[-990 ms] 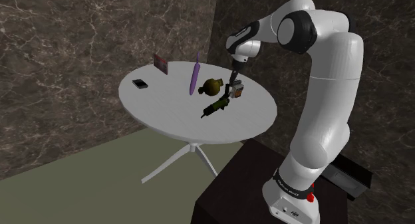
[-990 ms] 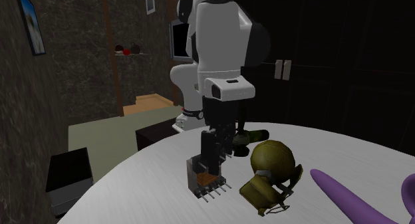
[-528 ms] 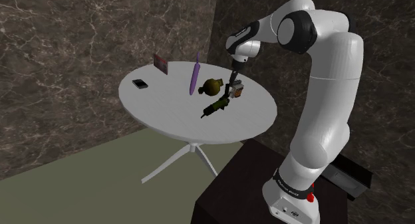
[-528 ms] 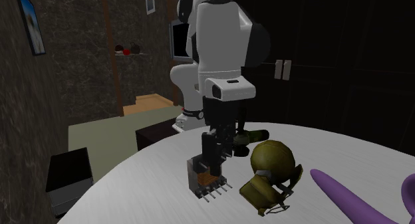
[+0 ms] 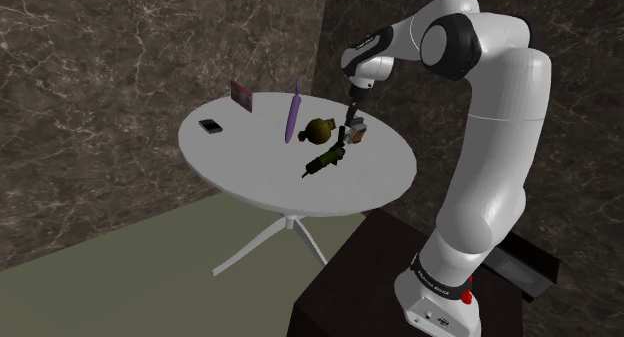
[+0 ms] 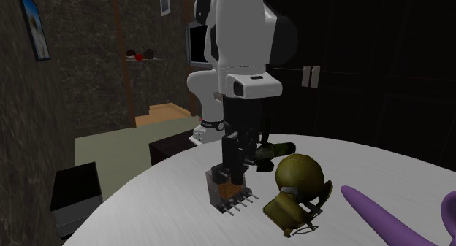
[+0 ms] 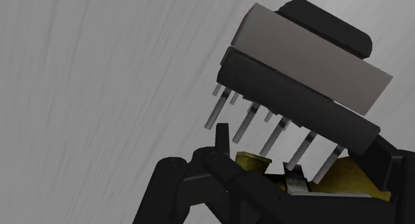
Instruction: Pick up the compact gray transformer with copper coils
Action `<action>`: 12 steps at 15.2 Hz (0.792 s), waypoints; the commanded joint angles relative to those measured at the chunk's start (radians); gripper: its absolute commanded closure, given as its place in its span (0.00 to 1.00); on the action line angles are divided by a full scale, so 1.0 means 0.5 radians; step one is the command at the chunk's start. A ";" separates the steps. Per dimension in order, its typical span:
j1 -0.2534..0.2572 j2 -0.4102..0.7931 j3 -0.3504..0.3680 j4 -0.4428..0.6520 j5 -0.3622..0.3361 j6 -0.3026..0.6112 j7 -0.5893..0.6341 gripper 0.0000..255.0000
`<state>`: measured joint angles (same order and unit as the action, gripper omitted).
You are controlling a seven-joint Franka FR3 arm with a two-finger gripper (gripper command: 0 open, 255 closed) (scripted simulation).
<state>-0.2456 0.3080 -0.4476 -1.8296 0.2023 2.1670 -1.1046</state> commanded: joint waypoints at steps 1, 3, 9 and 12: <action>-0.001 -0.020 -0.007 0.029 -0.013 -0.047 0.005 1.00; 0.002 -0.041 -0.012 0.057 -0.027 -0.093 0.015 1.00; 0.008 -0.094 -0.024 0.153 -0.063 -0.236 0.043 1.00; 0.009 -0.102 -0.026 0.174 -0.069 -0.263 0.047 1.00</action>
